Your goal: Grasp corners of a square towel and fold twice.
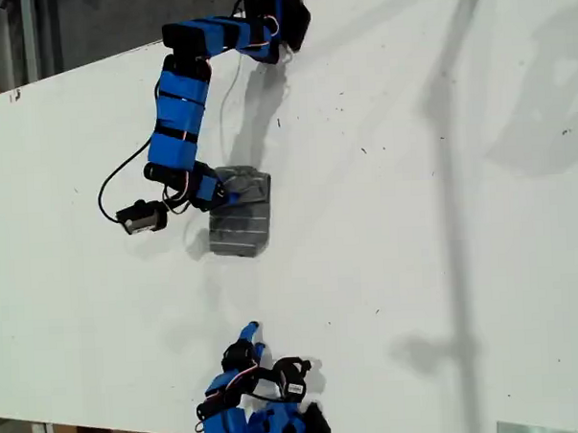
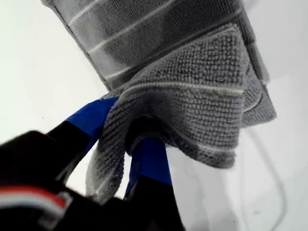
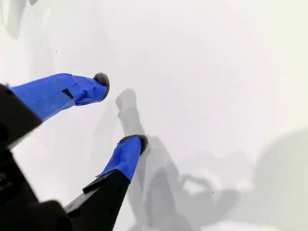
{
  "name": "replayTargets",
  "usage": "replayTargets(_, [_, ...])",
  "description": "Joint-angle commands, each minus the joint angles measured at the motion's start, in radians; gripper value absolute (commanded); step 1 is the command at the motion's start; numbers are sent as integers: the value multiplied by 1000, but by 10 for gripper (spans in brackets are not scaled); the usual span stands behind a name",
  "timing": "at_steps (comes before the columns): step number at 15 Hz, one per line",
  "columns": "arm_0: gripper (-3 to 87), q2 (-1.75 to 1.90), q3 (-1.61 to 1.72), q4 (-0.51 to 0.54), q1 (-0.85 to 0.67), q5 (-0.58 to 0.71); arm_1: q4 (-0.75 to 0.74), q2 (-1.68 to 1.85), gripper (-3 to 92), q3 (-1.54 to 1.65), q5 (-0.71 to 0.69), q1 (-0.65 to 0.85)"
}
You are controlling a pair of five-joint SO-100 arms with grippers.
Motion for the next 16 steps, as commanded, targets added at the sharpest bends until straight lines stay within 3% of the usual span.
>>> replayTargets(1, [203,15,-5,-9,-18,-8,-58,32,-1,-72,-38,-26])
replayTargets(5, [203,15,-3,-9,-20,-11,-127,66,18,-72,-74,-37])
replayTargets(7, [203,15,-3,-9,-20,-11,-146,61,198,-71,-86,-43])
replayTargets(9, [203,15,-3,-9,-20,-11,-167,74,302,-71,-100,-51])
replayTargets(16, [203,15,-3,-9,-20,-11,-218,193,313,-75,-137,-31])
